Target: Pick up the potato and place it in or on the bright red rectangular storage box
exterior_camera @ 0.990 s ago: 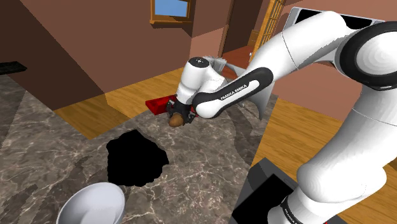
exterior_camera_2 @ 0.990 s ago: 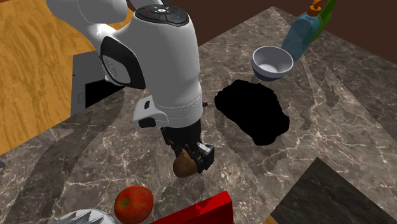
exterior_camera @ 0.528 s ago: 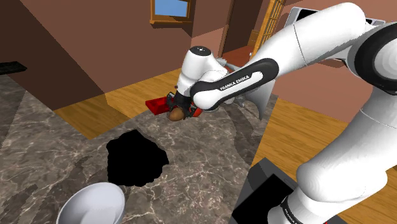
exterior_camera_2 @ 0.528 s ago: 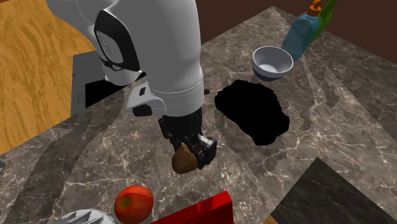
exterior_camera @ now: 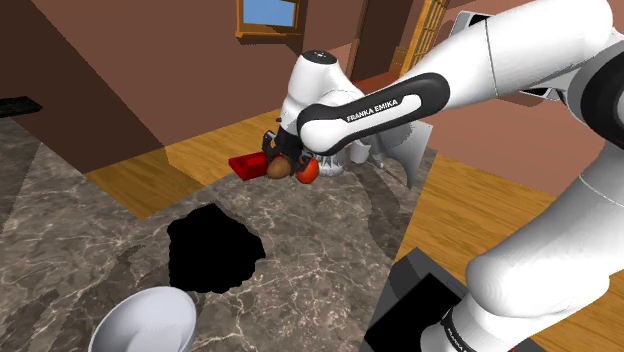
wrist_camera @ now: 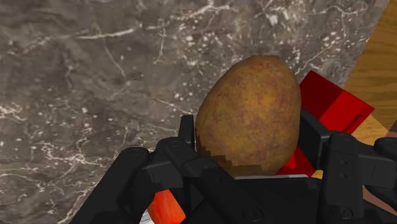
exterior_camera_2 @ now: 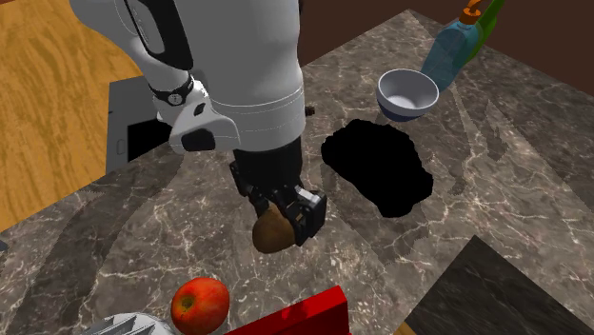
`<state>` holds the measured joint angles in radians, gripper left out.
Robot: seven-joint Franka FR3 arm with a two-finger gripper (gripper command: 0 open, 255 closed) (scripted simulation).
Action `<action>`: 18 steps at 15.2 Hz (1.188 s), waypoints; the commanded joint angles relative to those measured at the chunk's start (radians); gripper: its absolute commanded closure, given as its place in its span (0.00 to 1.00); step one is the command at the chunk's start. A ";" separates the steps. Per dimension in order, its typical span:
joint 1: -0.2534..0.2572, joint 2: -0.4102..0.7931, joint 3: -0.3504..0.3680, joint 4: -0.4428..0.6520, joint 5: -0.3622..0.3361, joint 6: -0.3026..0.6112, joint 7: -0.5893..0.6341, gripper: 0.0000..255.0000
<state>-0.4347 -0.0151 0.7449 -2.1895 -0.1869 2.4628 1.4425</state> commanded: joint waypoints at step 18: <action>-0.005 0.136 -0.014 0.319 -0.067 -0.218 -0.035 1.00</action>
<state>-0.4417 0.0761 0.7338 -1.9177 -0.2173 2.2597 1.3982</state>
